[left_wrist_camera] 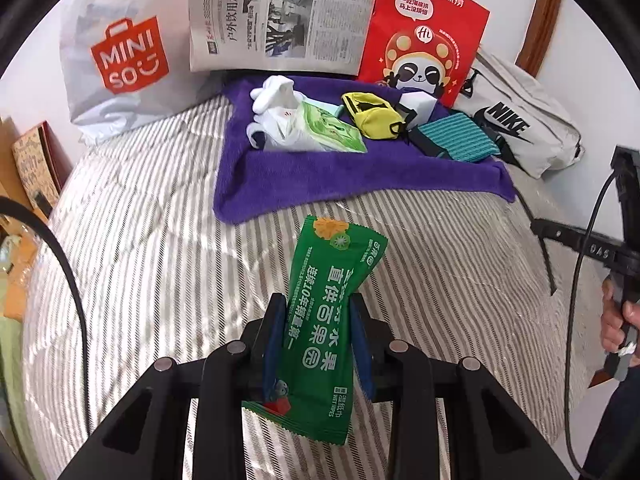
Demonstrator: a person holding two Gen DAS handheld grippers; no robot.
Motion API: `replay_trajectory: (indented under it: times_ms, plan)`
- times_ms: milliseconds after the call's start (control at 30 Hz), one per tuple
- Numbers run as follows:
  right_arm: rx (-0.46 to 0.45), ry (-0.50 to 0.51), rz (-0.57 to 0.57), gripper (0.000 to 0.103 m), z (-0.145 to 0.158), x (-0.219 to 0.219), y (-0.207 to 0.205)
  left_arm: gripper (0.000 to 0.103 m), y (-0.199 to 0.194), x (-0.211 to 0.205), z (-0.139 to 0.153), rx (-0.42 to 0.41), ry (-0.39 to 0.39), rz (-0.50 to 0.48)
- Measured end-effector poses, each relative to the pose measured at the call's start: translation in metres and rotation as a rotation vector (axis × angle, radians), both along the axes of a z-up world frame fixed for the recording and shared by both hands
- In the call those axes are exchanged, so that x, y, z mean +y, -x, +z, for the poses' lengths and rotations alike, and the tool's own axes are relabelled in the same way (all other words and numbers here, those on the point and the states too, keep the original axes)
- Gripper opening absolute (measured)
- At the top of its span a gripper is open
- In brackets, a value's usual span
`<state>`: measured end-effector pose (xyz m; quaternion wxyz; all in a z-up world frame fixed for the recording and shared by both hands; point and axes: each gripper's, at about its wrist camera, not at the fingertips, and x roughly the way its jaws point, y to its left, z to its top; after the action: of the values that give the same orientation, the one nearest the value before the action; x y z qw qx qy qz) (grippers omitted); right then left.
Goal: Organize soft objects
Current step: 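Lift the black watch strap off the bedspread with the right gripper, then carry the snack packet and the watch strap over the purple towel with both grippers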
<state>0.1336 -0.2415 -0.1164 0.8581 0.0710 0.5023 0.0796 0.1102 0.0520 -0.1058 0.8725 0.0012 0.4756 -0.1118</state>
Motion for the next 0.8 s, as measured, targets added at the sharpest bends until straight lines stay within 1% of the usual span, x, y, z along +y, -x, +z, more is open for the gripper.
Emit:
replay_trajectory:
  times_ms: [67,233,333,433,600,800]
  plan:
    - [-0.009,-0.006,0.009,0.021,0.004,0.003,-0.005,0.030,-0.003,-0.002,0.002,-0.001,-0.013,-0.006]
    - [-0.019,-0.018,0.022,0.021,0.010,0.010,-0.019,0.030,-0.012,-0.005,0.011,-0.013,-0.012,-0.027]
    - [-0.024,-0.025,0.033,0.021,0.015,0.014,-0.031,0.030,-0.019,-0.007,0.017,-0.017,0.004,-0.042]
    - [-0.030,-0.015,0.046,0.021,0.021,0.017,-0.045,0.030,-0.028,-0.008,0.025,-0.022,0.031,-0.053]
    - [-0.039,-0.014,0.064,0.021,0.029,0.024,-0.069,0.030,-0.049,-0.014,0.038,-0.038,0.024,-0.069]
    - [-0.059,-0.035,0.085,0.021,0.038,0.033,-0.103,0.030,-0.077,-0.023,0.045,-0.054,0.029,-0.080]
